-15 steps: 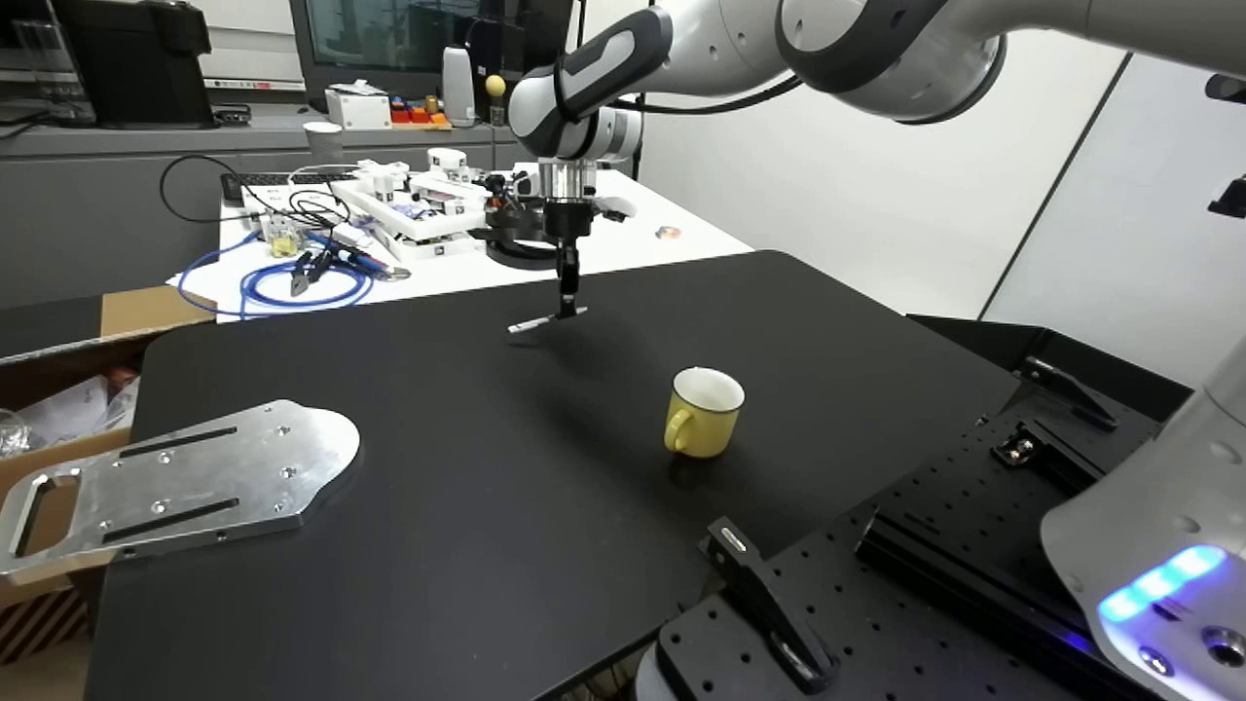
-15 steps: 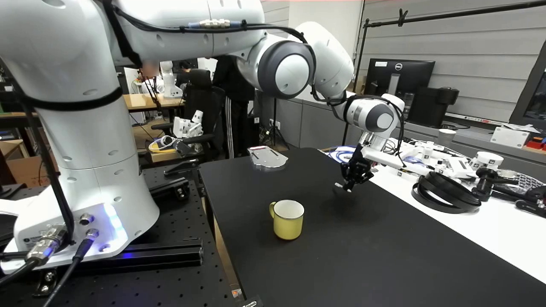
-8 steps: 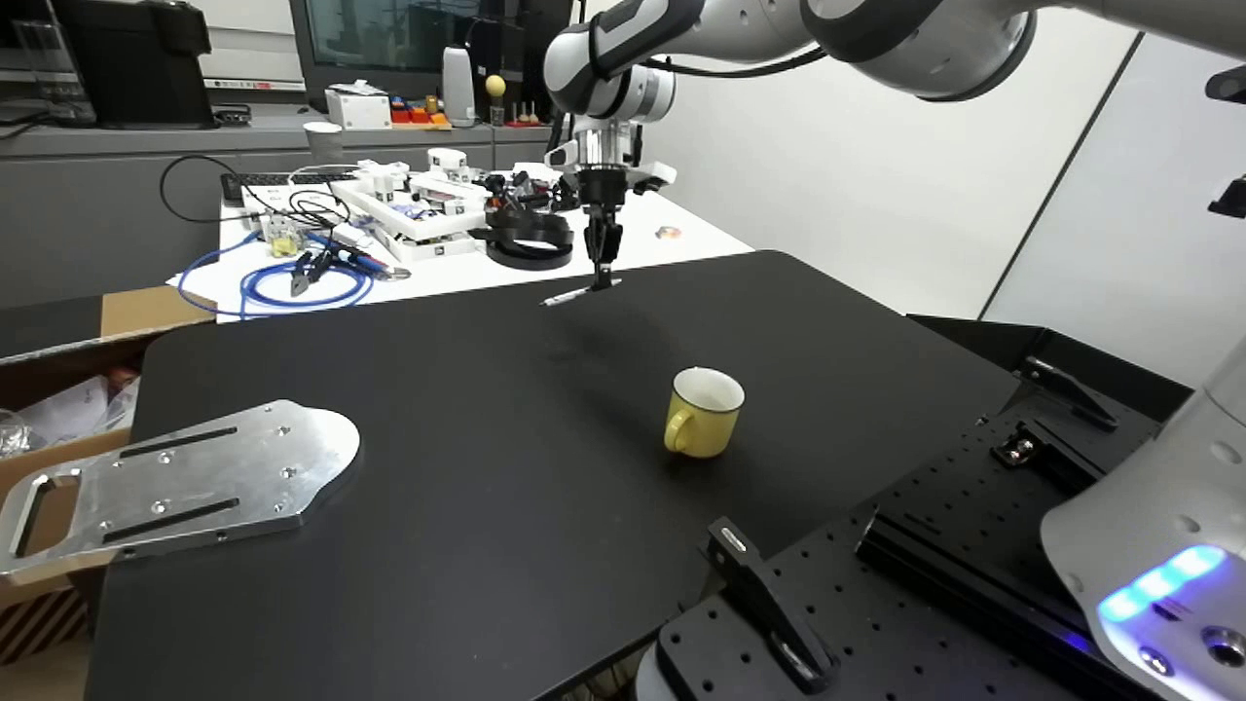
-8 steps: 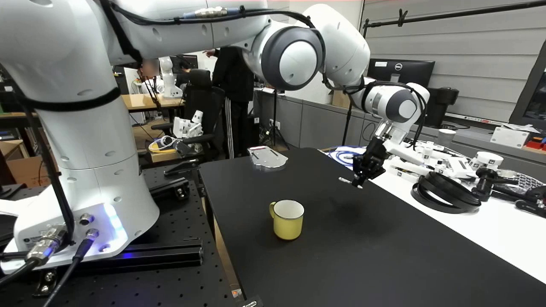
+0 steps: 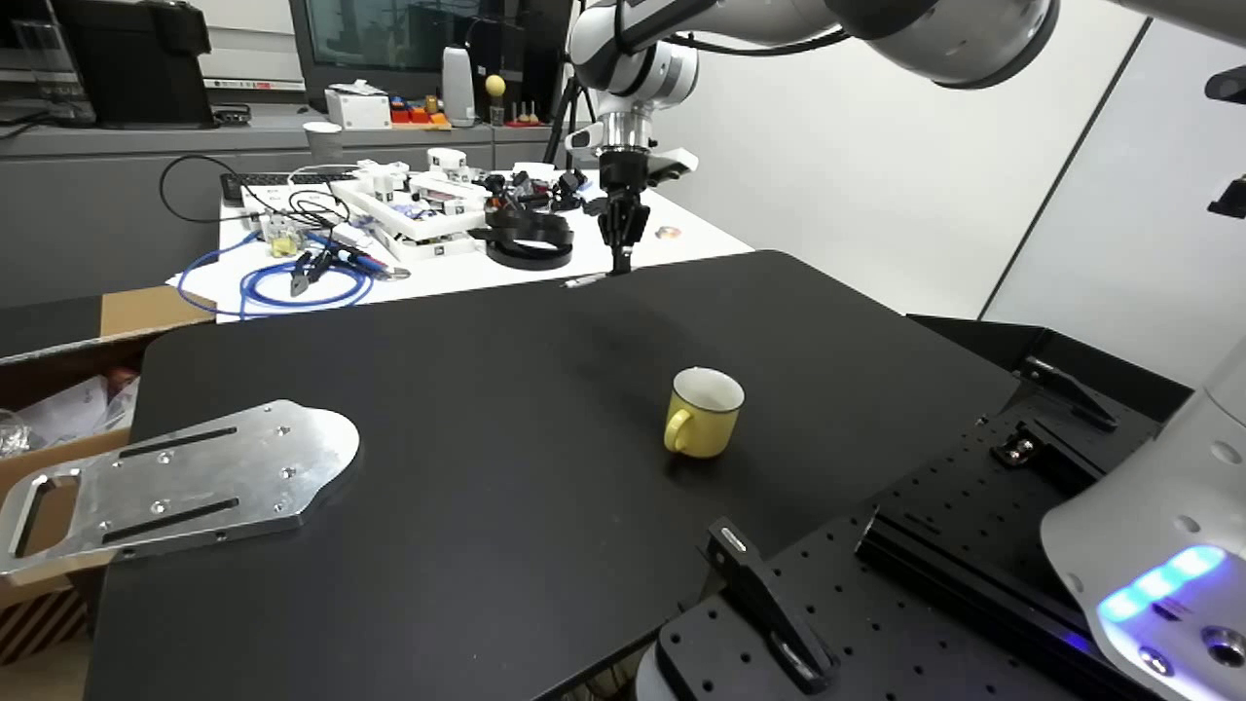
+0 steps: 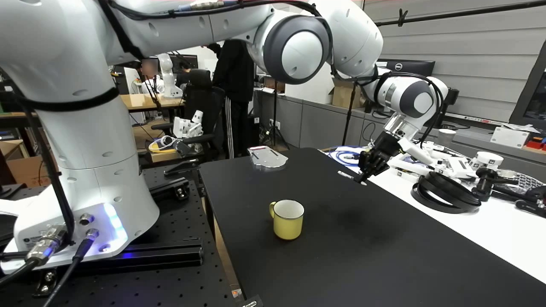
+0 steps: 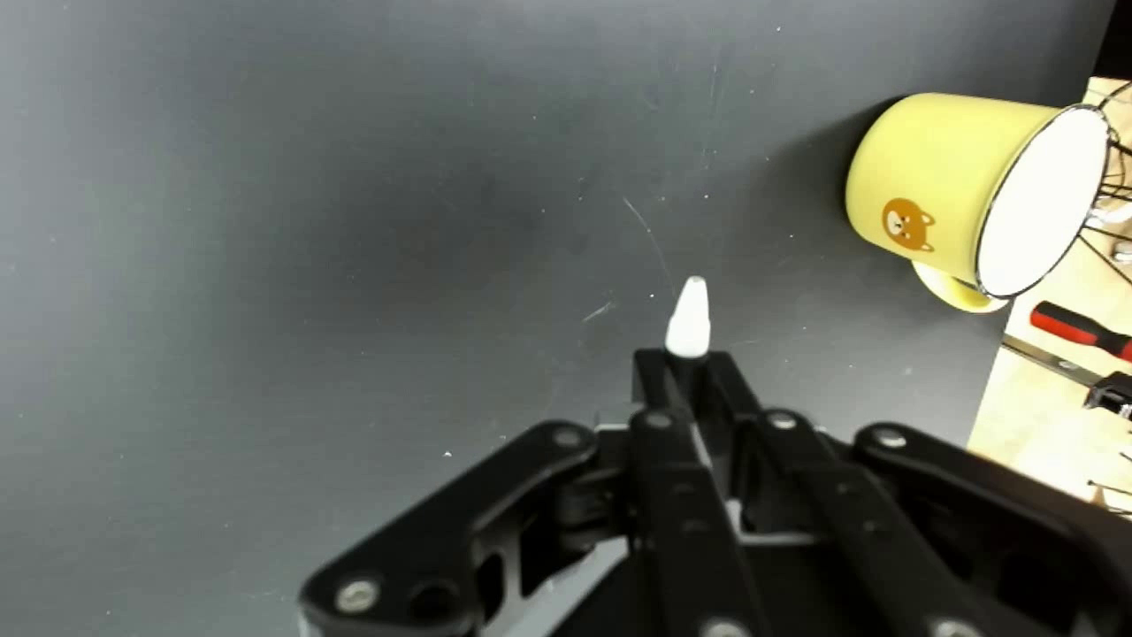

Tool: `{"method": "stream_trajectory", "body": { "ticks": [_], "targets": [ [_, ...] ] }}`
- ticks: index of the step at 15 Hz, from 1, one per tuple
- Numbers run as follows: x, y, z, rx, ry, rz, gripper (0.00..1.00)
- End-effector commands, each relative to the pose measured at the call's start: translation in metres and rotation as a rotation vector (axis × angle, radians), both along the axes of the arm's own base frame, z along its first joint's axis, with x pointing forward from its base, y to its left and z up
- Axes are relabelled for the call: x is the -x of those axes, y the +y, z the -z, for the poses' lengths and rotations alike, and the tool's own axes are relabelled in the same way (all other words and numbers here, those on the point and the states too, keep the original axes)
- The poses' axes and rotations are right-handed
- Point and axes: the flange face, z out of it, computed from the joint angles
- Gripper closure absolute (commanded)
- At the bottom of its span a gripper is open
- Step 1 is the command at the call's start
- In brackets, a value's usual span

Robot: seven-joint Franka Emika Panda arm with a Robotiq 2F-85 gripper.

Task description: Put the pen in the cup

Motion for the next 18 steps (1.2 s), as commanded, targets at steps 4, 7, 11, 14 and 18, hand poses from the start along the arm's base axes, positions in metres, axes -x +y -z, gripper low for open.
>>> {"method": "stream_trajectory", "body": {
  "ticks": [4,7,11,14,18],
  "targets": [
    [0.004,0.034,-0.019,0.033,-0.033,-0.058,0.97],
    [0.014,0.058,-0.016,0.039,-0.057,-0.078,0.97],
    [0.033,0.087,-0.007,0.054,-0.099,-0.103,0.97],
    [0.054,0.102,-0.003,0.059,-0.112,-0.116,0.97],
    [0.083,0.108,-0.007,0.075,-0.129,-0.125,0.97]
  ]
}}
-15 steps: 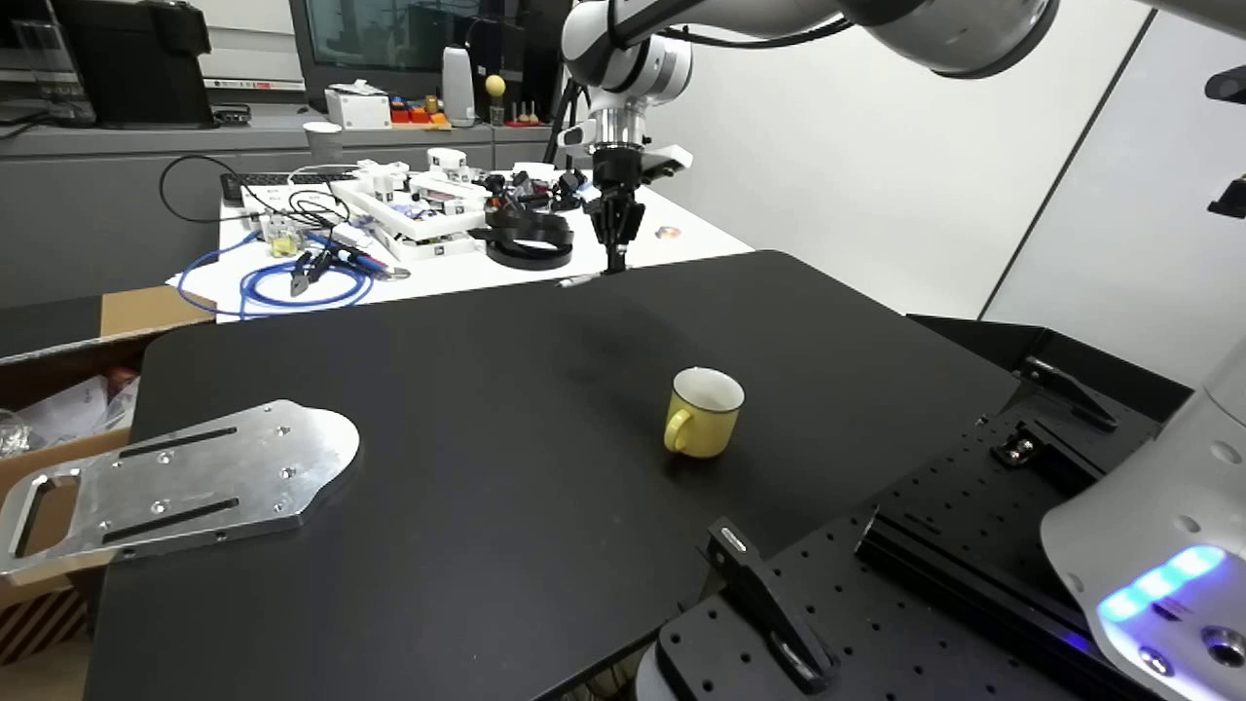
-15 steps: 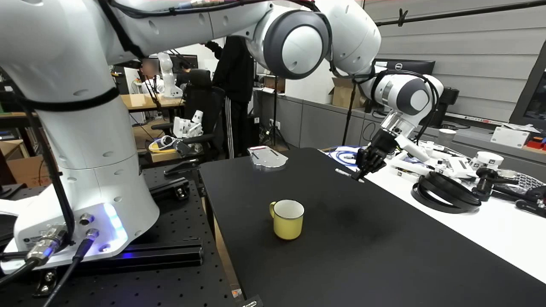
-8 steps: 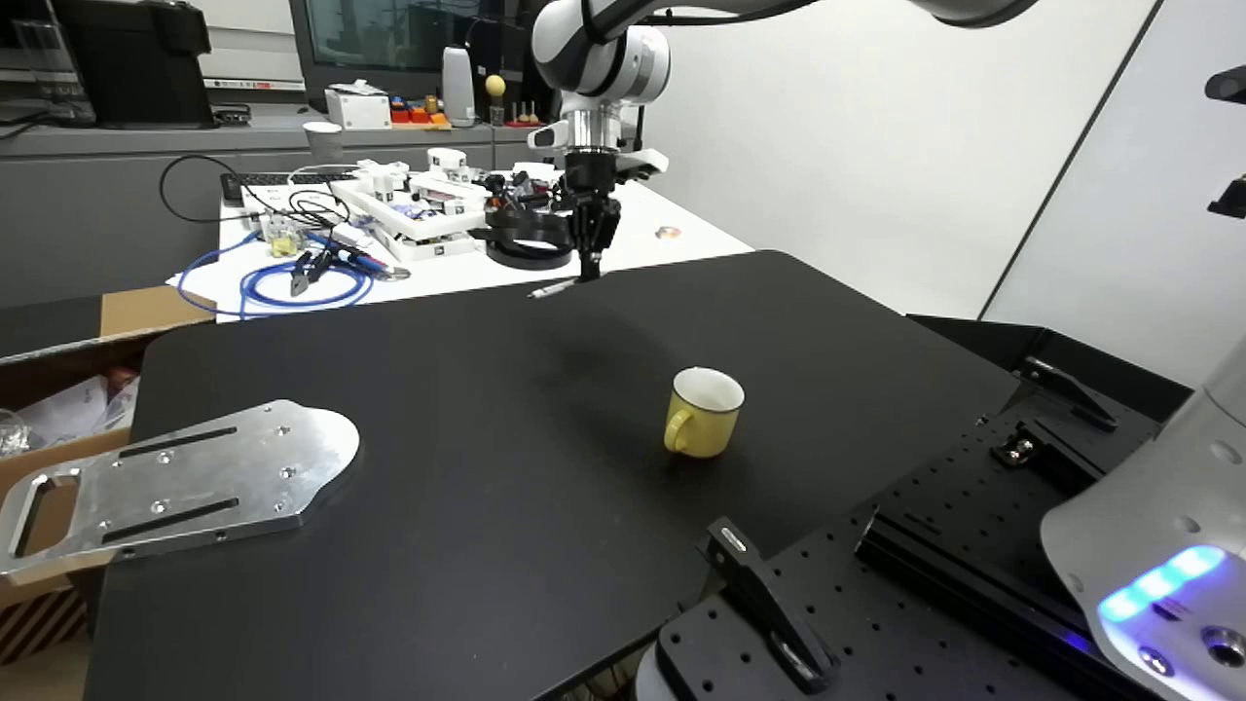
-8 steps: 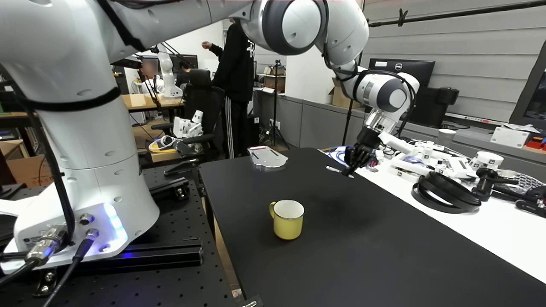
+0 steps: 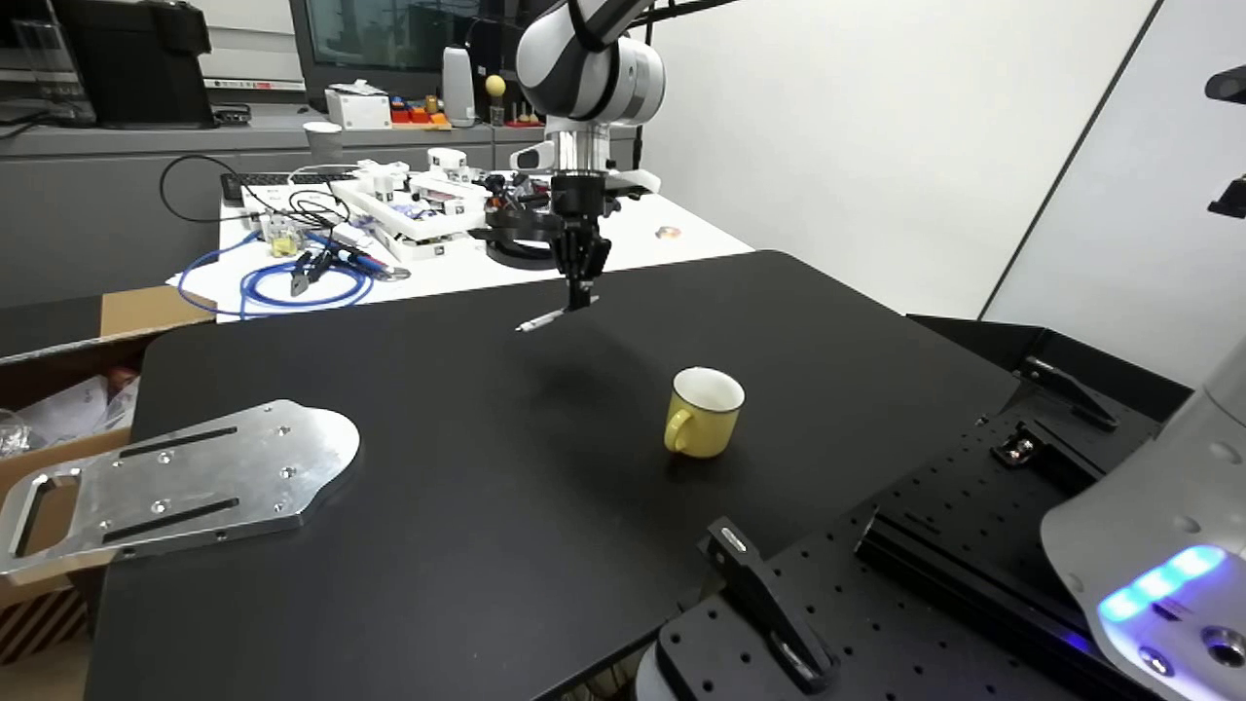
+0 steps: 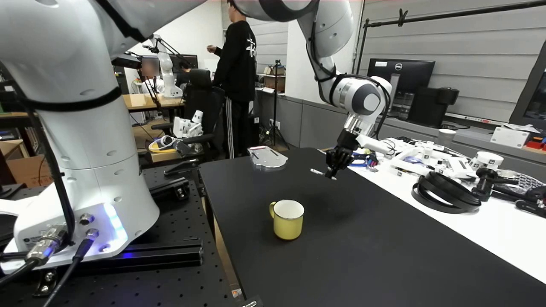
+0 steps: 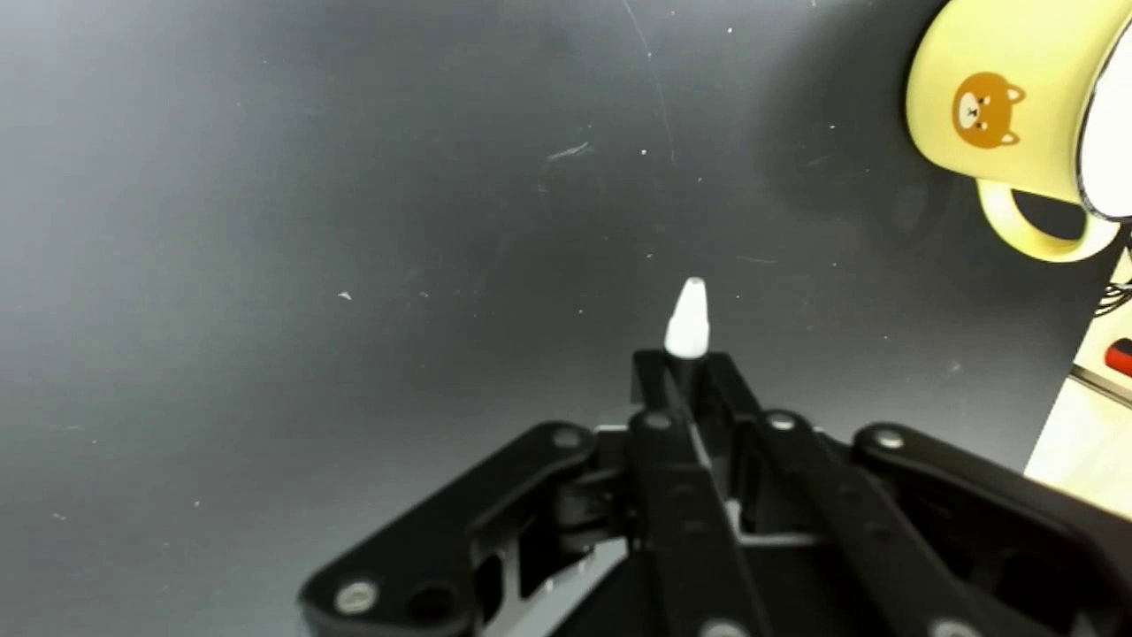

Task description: Put the pen in the cup

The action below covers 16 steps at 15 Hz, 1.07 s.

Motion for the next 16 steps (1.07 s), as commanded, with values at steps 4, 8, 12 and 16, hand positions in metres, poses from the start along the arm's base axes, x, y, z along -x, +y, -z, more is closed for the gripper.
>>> {"method": "stream_trajectory", "body": {
  "ticks": [4,8,12,16],
  "targets": [
    [0.06,-0.006,-0.033,0.05,-0.031,0.012,0.97],
    [0.089,-0.013,-0.053,0.06,-0.029,0.009,0.97],
    [0.112,-0.022,-0.07,0.07,-0.011,0.011,0.97],
    [0.13,-0.032,-0.083,0.072,0.014,0.026,0.97]
  ]
}}
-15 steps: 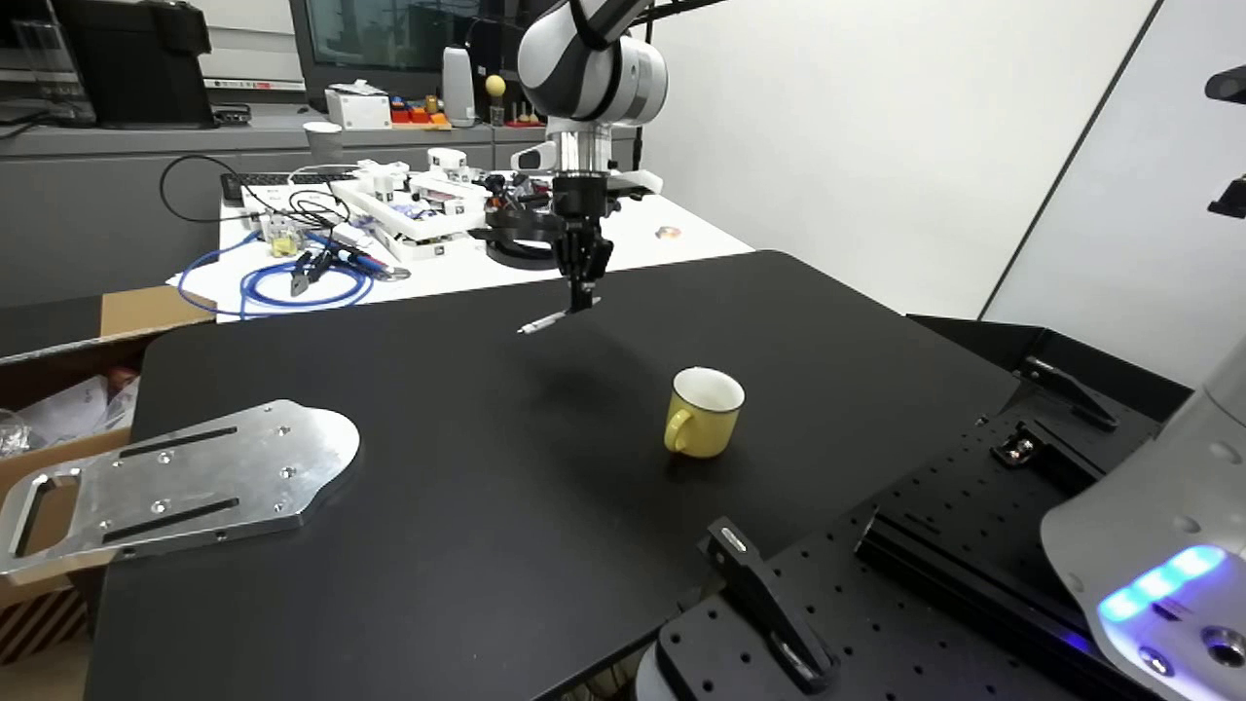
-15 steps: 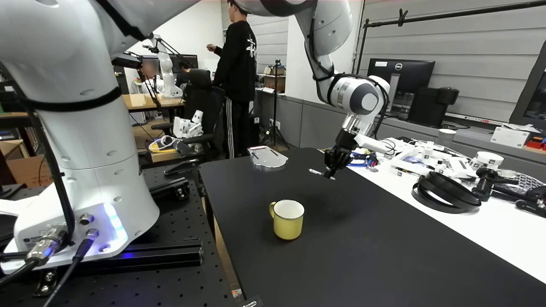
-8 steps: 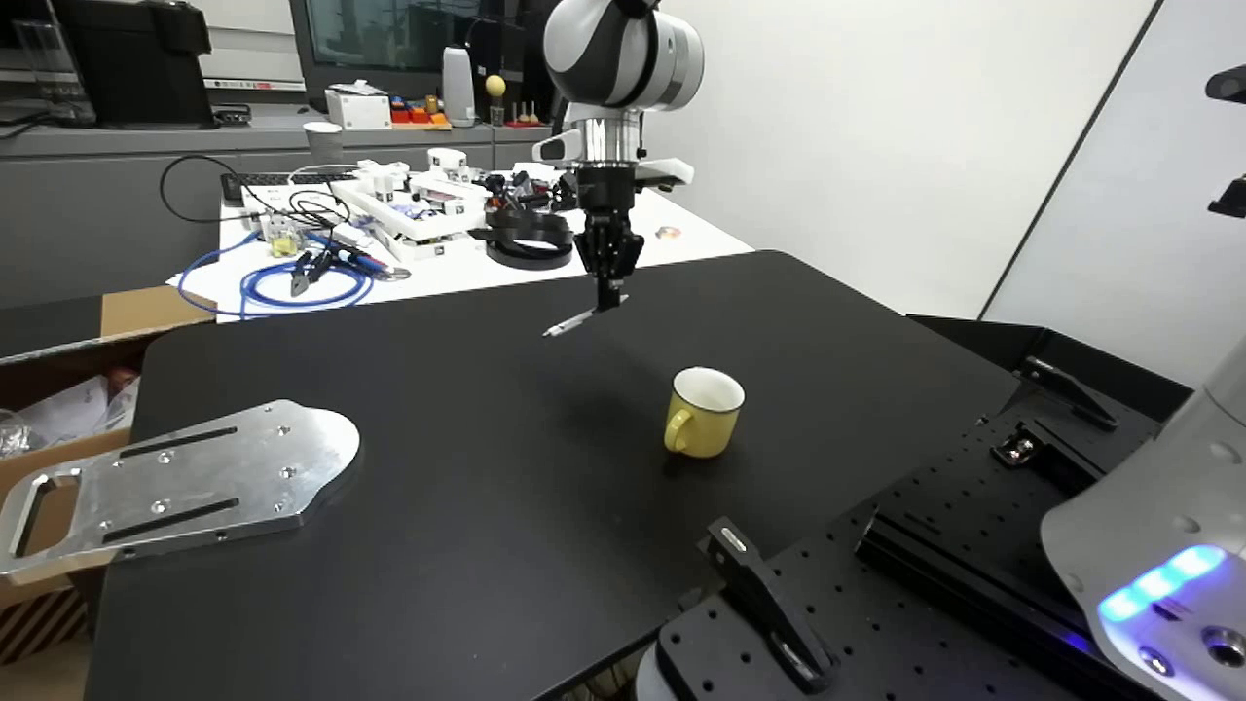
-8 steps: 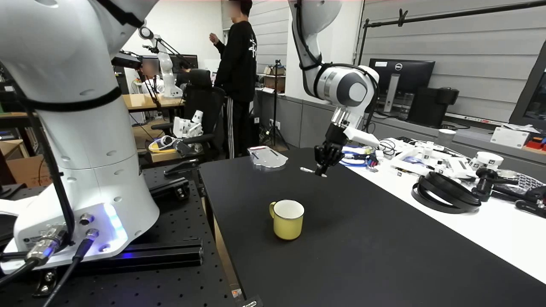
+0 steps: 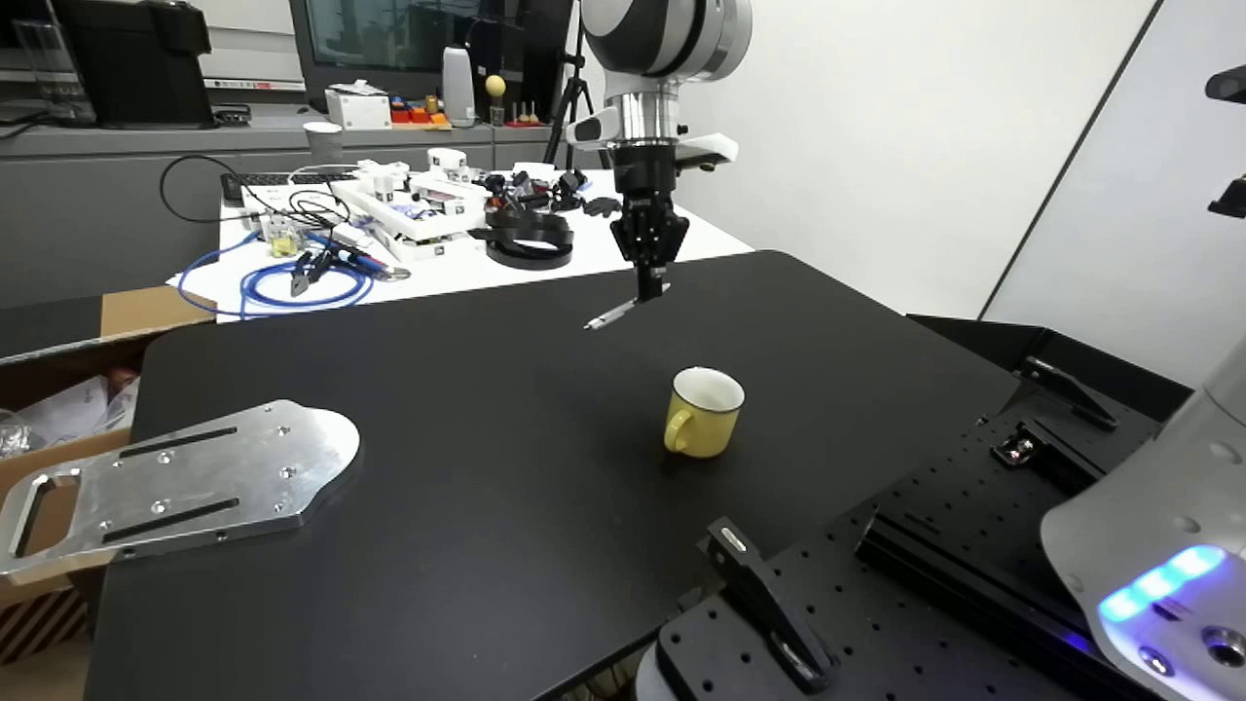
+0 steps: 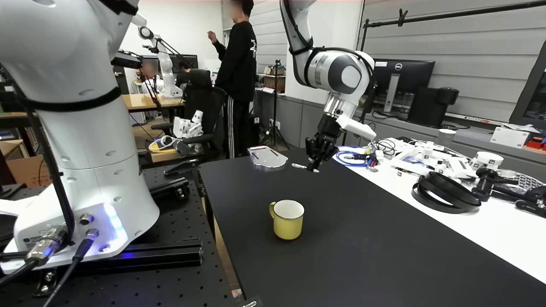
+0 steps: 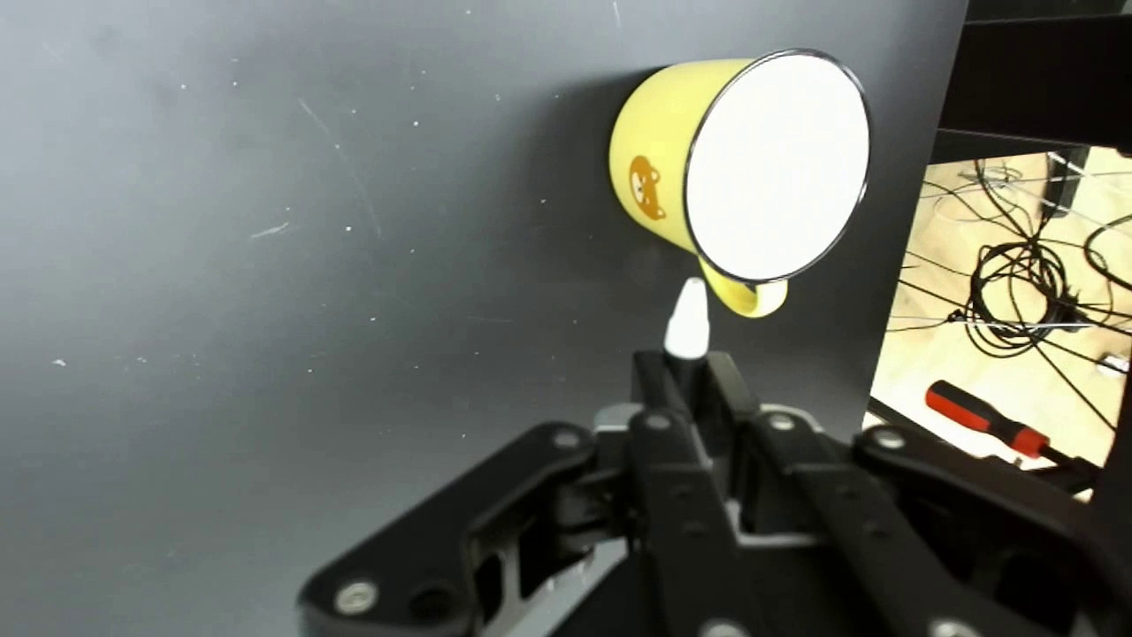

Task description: Put the pen in the cup

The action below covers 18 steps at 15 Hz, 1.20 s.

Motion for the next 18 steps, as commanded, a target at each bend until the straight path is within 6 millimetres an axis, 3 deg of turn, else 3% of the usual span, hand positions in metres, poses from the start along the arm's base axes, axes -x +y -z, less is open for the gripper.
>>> {"method": "stream_trajectory", "body": {
  "ticks": [1,7,8,9,18],
  "targets": [
    [0.023,-0.012,-0.019,0.005,0.01,0.042,0.97],
    [0.043,-0.028,-0.028,0.004,0.031,0.086,0.97],
    [0.03,-0.022,-0.019,0.006,0.027,0.058,0.97],
    [0.032,-0.023,-0.019,0.006,0.028,0.057,0.87],
    [0.032,-0.021,-0.015,0.005,0.034,0.053,0.87]
  ]
}}
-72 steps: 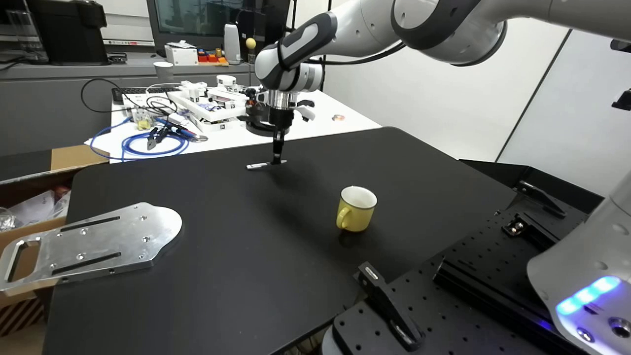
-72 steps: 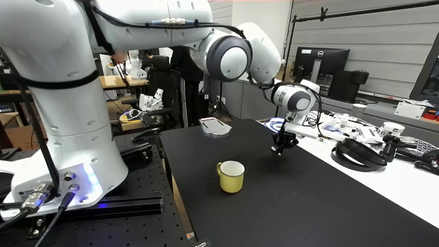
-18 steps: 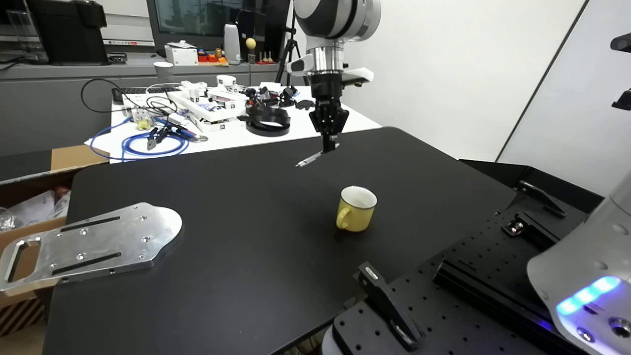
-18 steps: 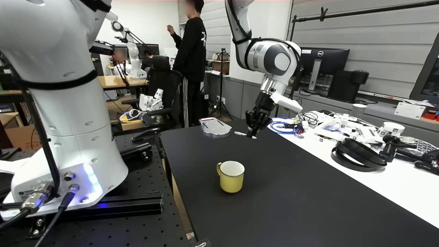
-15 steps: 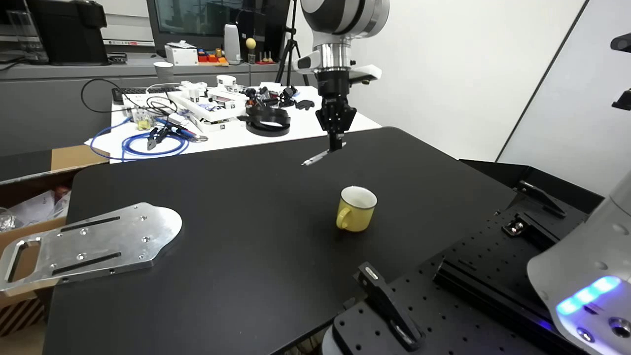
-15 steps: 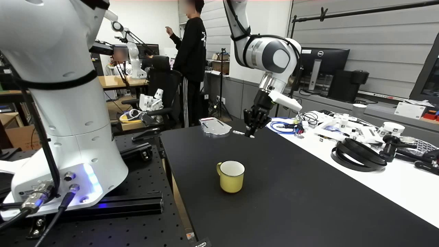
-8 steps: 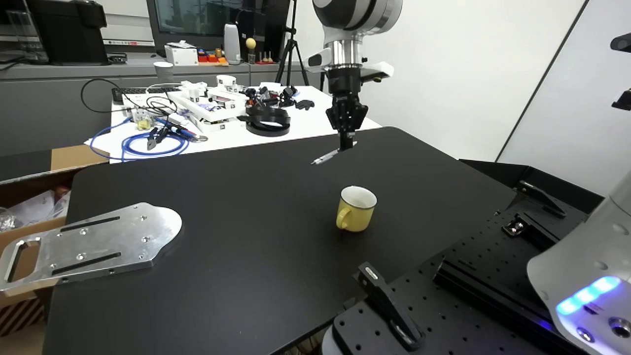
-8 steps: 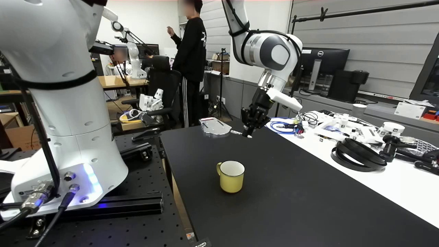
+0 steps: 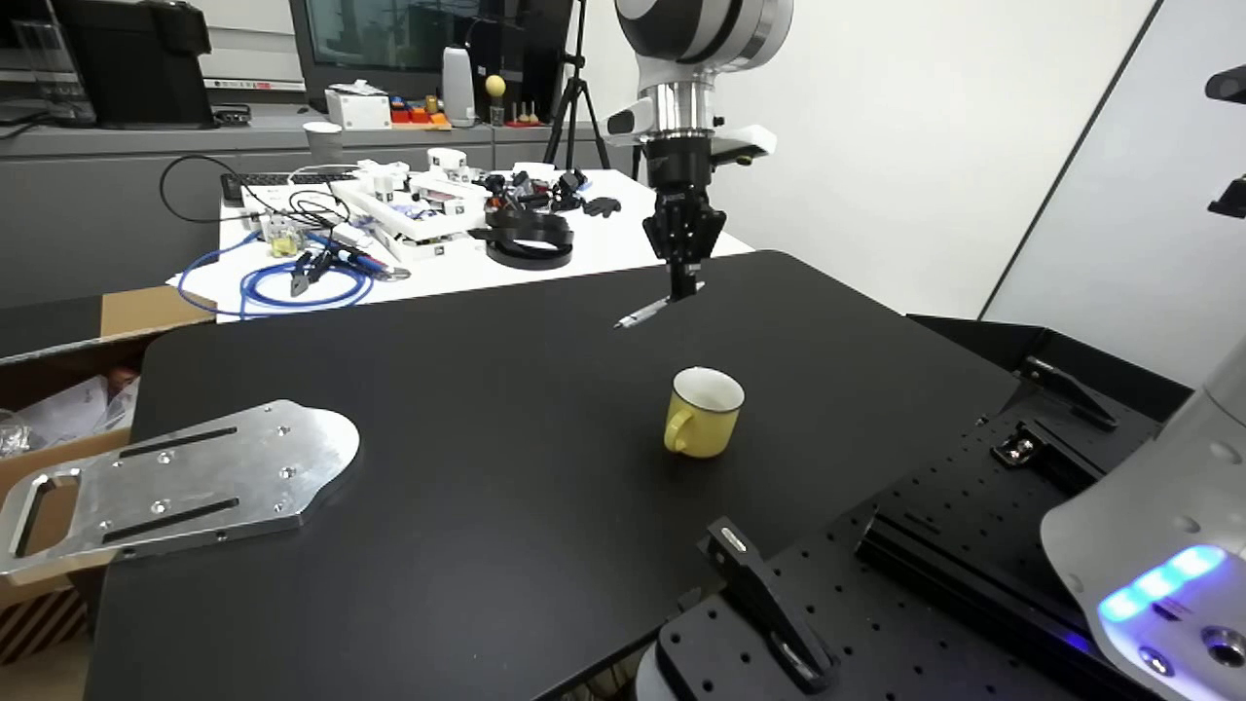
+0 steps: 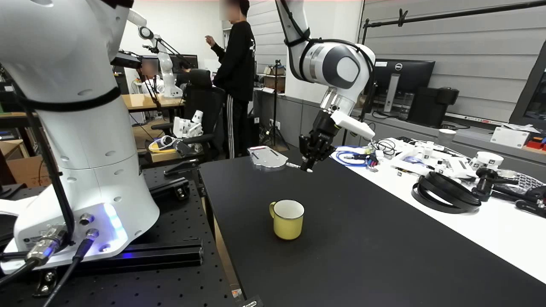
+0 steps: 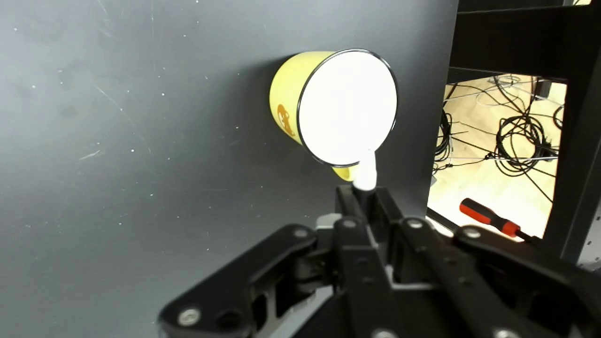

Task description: Put the pen in the cup

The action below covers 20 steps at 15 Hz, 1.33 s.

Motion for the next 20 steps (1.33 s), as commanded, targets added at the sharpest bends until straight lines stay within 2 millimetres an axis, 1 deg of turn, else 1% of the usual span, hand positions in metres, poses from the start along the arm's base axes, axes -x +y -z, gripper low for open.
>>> {"method": "stream_trajectory", "body": {
  "ticks": [1,14,15,20],
  "targets": [
    [-0.0007,0.0002,-0.0002,0.0,0.001,0.0,0.87],
    [-0.0007,0.0002,-0.0002,0.0,0.001,0.0,0.87],
    [-0.0007,0.0002,-0.0002,0.0,0.001,0.0,0.97],
    [-0.0043,0.0008,-0.002,0.027,-0.013,-0.015,0.97]
  ]
}}
